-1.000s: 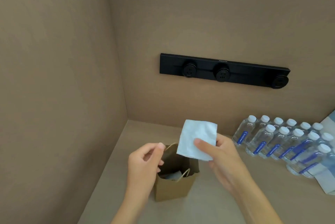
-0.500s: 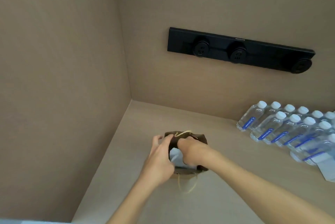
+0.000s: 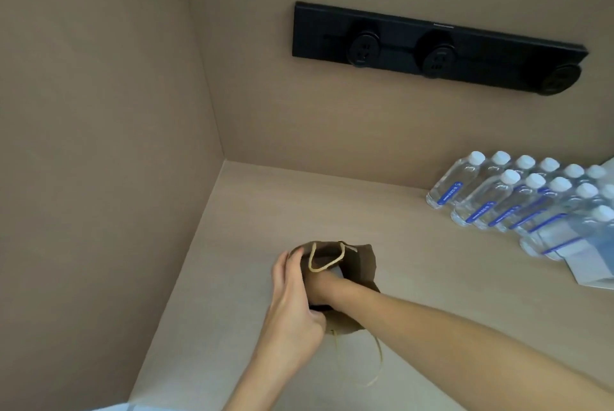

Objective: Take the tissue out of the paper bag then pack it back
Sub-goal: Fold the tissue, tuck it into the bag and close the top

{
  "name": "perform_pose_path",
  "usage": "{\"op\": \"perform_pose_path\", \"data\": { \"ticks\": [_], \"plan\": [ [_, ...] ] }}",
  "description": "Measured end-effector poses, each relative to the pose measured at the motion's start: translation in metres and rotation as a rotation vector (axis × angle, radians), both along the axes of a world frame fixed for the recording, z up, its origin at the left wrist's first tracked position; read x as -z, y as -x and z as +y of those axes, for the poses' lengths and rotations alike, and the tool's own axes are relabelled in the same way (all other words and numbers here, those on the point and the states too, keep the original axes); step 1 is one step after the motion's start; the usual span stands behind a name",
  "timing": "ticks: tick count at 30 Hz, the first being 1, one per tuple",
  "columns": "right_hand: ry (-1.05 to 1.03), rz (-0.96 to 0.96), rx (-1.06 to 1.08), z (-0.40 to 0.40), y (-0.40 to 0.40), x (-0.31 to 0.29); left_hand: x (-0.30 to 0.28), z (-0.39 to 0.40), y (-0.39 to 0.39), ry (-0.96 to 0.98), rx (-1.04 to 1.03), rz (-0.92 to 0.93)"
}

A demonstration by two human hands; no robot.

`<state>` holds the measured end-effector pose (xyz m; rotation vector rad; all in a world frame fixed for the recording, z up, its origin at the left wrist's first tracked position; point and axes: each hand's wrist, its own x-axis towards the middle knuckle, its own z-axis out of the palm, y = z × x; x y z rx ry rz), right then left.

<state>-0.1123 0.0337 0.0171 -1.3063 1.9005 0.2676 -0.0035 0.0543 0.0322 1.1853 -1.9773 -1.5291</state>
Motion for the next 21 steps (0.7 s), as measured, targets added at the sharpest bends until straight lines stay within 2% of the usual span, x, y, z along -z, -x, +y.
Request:
{"op": "perform_pose_path", "data": {
  "ticks": [5,8,10,21],
  "plan": [
    [-0.080,-0.050,0.031,-0.007,0.007,-0.006,0.000,-0.006,-0.001,0.001,-0.019,-0.015],
    [-0.091,0.086,0.101,-0.009,0.020,-0.005,-0.004,-0.006,0.002,-0.001,-0.025,-0.028],
    [-0.101,0.111,0.147,-0.008,0.023,-0.002,-0.005,-0.002,0.004,-0.004,-0.019,-0.029],
    [0.026,0.010,0.225,-0.007,0.027,0.008,-0.005,0.003,0.006,-0.026,-0.017,-0.032]
  ]
}}
